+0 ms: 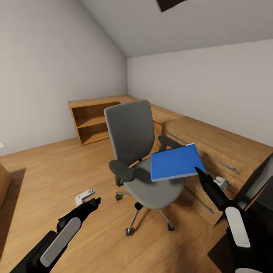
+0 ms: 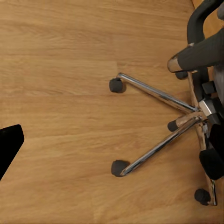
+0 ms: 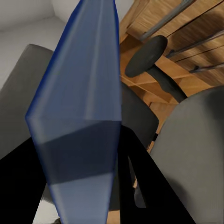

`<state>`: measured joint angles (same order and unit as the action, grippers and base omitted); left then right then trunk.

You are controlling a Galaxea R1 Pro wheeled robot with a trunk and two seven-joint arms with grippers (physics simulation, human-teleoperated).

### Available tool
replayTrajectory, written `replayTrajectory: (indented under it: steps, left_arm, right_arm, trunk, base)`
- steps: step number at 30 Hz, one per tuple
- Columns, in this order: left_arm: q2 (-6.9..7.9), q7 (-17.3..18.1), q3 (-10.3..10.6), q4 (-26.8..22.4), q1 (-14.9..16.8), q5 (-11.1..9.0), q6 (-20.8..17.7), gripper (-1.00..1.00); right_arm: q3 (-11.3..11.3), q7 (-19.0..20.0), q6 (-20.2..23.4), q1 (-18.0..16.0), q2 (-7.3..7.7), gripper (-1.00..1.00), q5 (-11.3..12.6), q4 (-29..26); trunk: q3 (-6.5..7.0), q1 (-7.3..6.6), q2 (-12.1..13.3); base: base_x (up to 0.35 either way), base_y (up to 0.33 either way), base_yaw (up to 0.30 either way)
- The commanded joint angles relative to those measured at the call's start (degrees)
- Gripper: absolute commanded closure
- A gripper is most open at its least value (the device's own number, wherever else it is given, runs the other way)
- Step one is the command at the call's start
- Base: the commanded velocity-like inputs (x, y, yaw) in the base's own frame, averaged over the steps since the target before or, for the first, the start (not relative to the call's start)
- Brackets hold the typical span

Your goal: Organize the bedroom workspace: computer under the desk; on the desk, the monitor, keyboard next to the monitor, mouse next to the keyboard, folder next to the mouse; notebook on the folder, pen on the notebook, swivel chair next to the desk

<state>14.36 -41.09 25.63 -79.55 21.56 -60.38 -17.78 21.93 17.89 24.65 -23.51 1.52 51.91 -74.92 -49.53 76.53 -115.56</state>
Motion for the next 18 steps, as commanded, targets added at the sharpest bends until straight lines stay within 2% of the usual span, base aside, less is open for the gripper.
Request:
replayTrajectory:
  steps: [1, 6, 9, 18]
  left_arm:
    - [0.05, -0.4, 0.1, -0.1, 0.1, -0.3, -0.1, -1.0]
    - [-0.02, -0.4, 0.2, -0.1, 0.1, -0.3, -0.1, -1.0]
    - [-0.03, -0.4, 0.2, -0.1, 0.0, -0.3, -0.1, -1.0]
    - [-0.04, -0.4, 0.3, -0.1, 0.1, -0.2, -0.2, -1.0]
  right_arm:
    - [0.1, 0.3, 0.5, 0.1, 0.02, 1.0, 0.4, -0.1]
    - [1.5, 5.9, 0.7, 1.6, 0.15, 1.0, 0.7, -0.5]
    - [2.3, 7.9, 0.7, 1.9, 0.15, 1.0, 0.7, -0.5]
    - [2.7, 8.9, 0.8, 2.2, -0.06, 1.0, 1.0, -0.3]
  trunk:
    - [0.12, -0.23, 0.4]
    - [1.0, -1.33, 2.4]
    - [1.54, -1.99, 3.6]
    - [3.16, -3.97, 7.2]
  base:
    - [0.0, 0.0, 0.0]
    - [0.0, 0.0, 0.0]
    - [0.0, 0.0, 0.0]
    - [0.0, 0.0, 0.0]
